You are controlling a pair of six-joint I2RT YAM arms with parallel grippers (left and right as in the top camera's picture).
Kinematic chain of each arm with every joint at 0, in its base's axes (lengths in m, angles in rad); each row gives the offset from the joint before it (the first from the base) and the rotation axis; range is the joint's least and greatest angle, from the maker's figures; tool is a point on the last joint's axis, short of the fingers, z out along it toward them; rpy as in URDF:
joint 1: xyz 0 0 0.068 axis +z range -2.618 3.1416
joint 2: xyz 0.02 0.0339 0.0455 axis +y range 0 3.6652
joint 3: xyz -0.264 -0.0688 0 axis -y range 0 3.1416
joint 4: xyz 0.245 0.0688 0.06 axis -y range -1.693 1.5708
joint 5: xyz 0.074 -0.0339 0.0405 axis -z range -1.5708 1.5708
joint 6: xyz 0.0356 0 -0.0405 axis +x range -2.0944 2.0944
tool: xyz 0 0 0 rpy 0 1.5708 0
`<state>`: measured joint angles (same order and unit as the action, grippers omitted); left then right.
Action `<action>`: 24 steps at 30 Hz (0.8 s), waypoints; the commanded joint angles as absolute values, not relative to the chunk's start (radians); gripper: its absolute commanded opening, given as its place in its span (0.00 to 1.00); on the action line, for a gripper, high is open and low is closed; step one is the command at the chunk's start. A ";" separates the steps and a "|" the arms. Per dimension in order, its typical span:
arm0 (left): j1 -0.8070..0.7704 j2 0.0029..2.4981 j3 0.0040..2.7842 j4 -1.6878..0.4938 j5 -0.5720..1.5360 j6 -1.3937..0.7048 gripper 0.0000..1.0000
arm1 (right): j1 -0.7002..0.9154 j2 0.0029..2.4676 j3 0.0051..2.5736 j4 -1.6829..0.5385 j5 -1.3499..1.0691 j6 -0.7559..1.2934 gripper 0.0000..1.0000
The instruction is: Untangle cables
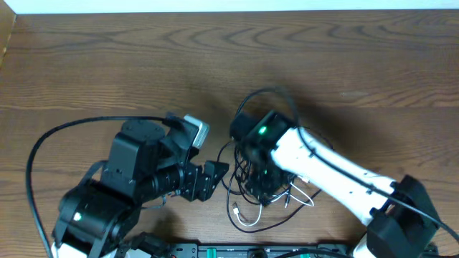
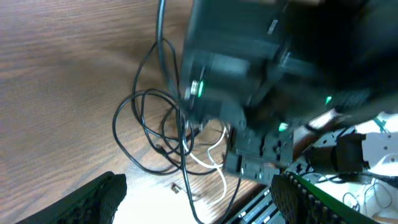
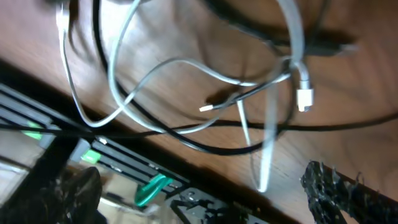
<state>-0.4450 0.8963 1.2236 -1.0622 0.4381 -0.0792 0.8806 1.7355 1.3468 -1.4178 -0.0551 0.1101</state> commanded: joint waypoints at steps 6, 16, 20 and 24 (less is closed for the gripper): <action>-0.440 0.879 1.235 -1.093 0.425 -0.052 0.81 | 1.010 1.705 1.191 -1.284 -0.053 0.056 0.99; -0.441 0.878 1.235 -1.093 0.426 -0.053 0.80 | 1.019 1.706 1.139 -0.972 -0.081 0.146 0.70; -0.441 0.878 1.235 -1.100 0.426 -0.053 0.80 | 1.018 1.706 1.122 -0.877 -0.081 0.165 0.51; -0.441 0.878 1.235 -1.099 0.426 -0.052 0.81 | 1.018 1.706 1.110 -0.860 -0.078 0.171 0.41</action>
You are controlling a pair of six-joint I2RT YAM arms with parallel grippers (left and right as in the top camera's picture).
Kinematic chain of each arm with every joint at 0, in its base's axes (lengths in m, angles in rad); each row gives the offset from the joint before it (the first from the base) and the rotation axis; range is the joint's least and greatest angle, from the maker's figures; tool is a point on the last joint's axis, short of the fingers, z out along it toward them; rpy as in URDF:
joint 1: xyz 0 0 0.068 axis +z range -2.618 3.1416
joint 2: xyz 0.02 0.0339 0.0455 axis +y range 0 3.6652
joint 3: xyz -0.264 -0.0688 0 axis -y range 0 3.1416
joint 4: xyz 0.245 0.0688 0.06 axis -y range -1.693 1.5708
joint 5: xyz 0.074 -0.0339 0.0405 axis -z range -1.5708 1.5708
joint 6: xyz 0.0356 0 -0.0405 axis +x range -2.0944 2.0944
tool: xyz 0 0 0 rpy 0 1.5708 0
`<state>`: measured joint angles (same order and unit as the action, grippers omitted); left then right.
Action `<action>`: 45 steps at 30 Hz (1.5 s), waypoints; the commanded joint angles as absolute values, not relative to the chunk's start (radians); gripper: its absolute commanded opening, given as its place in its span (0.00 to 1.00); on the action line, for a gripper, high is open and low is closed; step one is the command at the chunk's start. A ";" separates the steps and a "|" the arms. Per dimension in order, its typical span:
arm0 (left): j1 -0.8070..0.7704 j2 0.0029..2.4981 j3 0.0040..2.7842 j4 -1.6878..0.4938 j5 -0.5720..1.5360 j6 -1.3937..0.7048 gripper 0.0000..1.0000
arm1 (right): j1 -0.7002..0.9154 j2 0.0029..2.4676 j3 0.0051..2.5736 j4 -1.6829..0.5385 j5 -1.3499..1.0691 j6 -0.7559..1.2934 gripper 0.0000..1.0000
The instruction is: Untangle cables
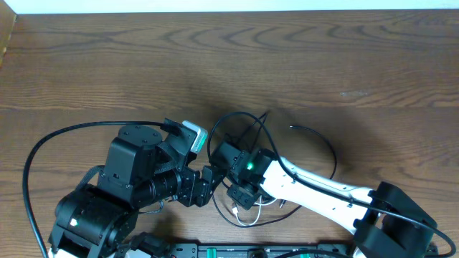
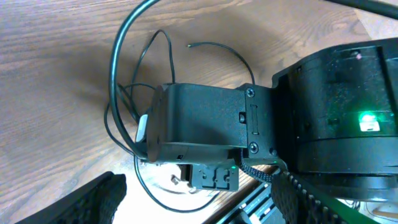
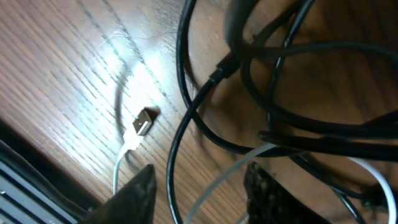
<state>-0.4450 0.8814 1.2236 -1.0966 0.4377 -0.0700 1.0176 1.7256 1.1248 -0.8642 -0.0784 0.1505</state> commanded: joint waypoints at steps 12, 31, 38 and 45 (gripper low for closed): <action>-0.440 0.878 1.235 -1.099 0.426 -0.052 0.80 | 1.002 1.706 1.110 -0.863 0.077 0.335 0.23; -0.440 0.878 1.235 -1.098 0.426 -0.052 0.80 | 1.002 1.706 1.050 -0.946 0.042 0.343 0.52; -0.440 0.878 1.235 -1.099 0.426 -0.053 0.80 | 1.002 1.706 1.042 -0.907 0.015 0.345 0.44; -0.440 0.878 1.235 -1.093 0.426 -0.052 0.81 | 1.001 1.706 1.039 -0.754 0.092 0.264 0.52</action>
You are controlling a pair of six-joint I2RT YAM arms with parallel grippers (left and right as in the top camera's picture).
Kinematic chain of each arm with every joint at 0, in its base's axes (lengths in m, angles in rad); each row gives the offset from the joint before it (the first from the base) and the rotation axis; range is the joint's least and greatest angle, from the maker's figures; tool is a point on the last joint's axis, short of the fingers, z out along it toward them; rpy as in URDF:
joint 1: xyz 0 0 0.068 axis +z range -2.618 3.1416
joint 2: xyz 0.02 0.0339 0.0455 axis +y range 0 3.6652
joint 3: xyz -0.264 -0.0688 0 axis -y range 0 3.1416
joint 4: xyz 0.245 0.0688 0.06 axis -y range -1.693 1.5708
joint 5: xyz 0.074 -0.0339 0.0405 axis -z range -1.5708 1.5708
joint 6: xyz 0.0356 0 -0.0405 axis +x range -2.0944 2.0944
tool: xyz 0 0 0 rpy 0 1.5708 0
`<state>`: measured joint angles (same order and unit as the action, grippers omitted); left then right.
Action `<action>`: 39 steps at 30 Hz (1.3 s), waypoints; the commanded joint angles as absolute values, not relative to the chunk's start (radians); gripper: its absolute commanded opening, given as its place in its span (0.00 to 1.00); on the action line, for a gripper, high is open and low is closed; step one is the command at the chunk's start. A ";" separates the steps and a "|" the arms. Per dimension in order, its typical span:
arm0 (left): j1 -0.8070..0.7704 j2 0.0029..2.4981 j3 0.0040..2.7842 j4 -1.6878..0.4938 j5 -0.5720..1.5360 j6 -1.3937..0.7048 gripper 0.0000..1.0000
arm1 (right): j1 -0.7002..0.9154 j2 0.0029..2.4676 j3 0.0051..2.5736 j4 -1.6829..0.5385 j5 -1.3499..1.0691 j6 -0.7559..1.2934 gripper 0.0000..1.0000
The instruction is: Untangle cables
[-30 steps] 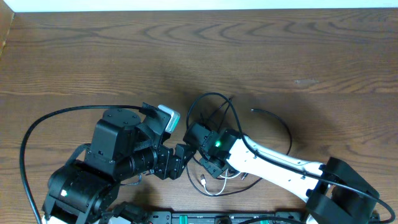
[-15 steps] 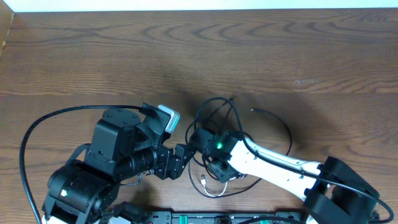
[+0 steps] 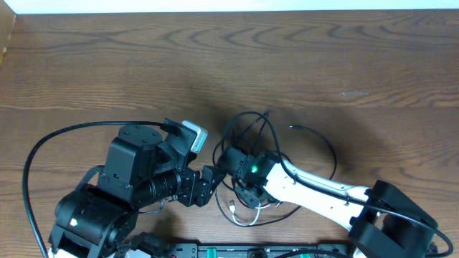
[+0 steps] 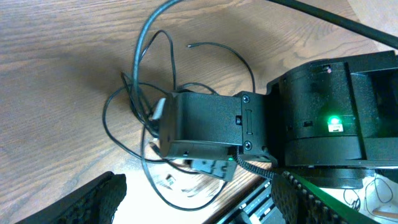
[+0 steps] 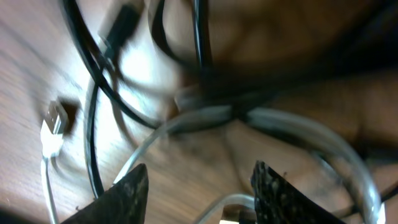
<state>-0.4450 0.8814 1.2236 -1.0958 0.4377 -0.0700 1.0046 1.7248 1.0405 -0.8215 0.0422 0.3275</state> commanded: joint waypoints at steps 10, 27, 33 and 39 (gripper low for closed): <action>-0.440 0.878 1.235 -1.095 0.426 -0.052 0.80 | 1.000 1.705 1.054 -0.603 -0.051 0.208 0.57; -0.440 0.878 1.235 -1.095 0.426 -0.052 0.81 | 1.016 1.705 1.058 -0.956 -0.298 0.103 0.51; -0.440 0.878 1.235 -1.092 0.426 -0.048 0.81 | 1.019 1.706 1.051 -0.915 -0.295 0.131 0.05; -0.440 0.878 1.235 -1.090 0.425 -0.040 0.81 | 1.016 1.705 1.052 -0.847 -0.276 0.201 0.01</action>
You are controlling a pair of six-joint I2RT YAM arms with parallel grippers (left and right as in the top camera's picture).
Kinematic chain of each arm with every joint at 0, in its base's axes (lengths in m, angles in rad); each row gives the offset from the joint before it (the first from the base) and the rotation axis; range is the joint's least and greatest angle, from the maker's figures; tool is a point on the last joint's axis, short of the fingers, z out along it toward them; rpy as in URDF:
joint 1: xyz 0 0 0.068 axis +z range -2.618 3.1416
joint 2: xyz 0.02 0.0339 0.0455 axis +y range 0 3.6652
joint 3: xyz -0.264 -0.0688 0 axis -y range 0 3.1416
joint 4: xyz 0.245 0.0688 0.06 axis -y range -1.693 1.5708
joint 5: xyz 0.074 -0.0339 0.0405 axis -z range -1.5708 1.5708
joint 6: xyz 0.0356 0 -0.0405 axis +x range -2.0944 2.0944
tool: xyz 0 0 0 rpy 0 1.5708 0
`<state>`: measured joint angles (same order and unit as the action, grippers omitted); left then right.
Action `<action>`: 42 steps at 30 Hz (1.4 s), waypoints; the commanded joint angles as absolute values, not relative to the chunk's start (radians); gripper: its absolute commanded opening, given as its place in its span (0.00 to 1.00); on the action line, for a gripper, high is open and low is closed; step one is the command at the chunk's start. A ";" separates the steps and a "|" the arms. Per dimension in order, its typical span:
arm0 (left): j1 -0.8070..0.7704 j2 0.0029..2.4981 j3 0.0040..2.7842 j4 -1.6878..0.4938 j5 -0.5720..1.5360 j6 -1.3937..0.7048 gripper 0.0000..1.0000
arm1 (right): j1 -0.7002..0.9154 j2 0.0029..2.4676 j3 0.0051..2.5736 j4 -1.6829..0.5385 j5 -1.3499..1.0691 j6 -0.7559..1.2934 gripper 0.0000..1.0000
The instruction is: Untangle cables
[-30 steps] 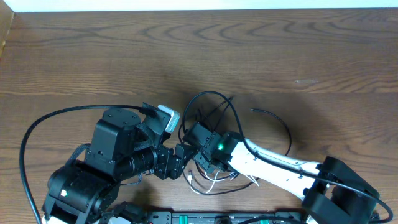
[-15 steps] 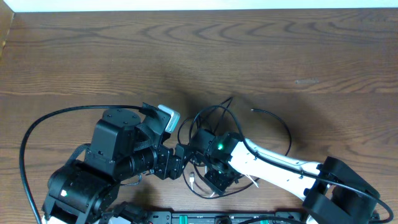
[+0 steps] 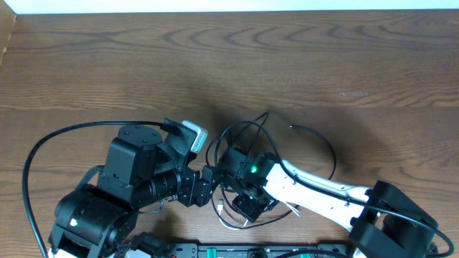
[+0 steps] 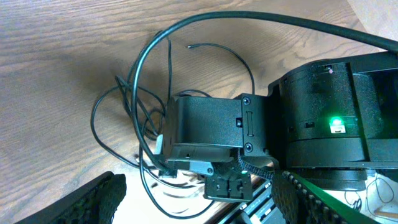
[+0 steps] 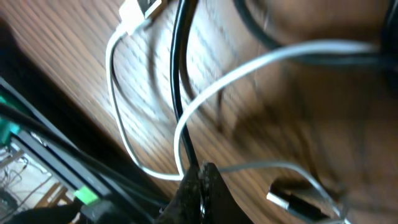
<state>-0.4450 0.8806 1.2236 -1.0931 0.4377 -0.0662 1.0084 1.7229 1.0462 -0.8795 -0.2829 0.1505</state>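
A tangle of thin black cable [image 3: 330, 150] and white cable [image 3: 229, 223] lies near the table's front edge. My right gripper [image 5: 200, 180] is down in the tangle, its jaws pressed together on a black cable [image 5: 178, 74] that runs into them from above. A white cable [image 5: 249, 67] loops right beside the jaws; whether it is pinched too cannot be told. My left gripper [image 4: 199, 208] stands open just left of the tangle, nothing between its fingers [image 4: 93, 199], and looks onto the right wrist [image 4: 211, 140].
A white USB plug [image 5: 140, 7] and a dark plug [image 5: 298, 202] lie loose by the right jaws. A black equipment rail [image 3: 251, 251] runs along the front edge just below the tangle. The wooden table [image 3: 215, 57] stretches far behind both arms.
My right gripper was open low over the black and white cables; now it is shut on a black cable, slightly nearer the front edge. The white cable lies further left. The left arm has not moved.
First my right gripper hung open over the bunched tangle at the table's middle front. Then it stood further left, low over the cables, with a black loop spread out to the right. It stayed open there, and now it is shut on a black cable.
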 commanded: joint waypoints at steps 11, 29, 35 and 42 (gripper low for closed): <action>-0.441 0.878 1.235 -1.084 0.426 -0.038 0.81 | 0.930 1.705 1.193 -0.859 -0.228 0.200 0.19; -0.440 0.878 1.235 -1.084 0.425 -0.033 0.80 | 1.107 1.707 1.179 -0.941 -0.261 0.231 0.72; -0.440 0.873 1.236 -1.063 0.365 -0.041 0.79 | 1.118 1.707 1.170 -0.930 -0.260 0.231 0.72; -0.422 0.858 1.305 -1.055 0.205 -0.125 0.80 | 1.118 1.707 1.127 -0.898 -0.226 0.231 0.73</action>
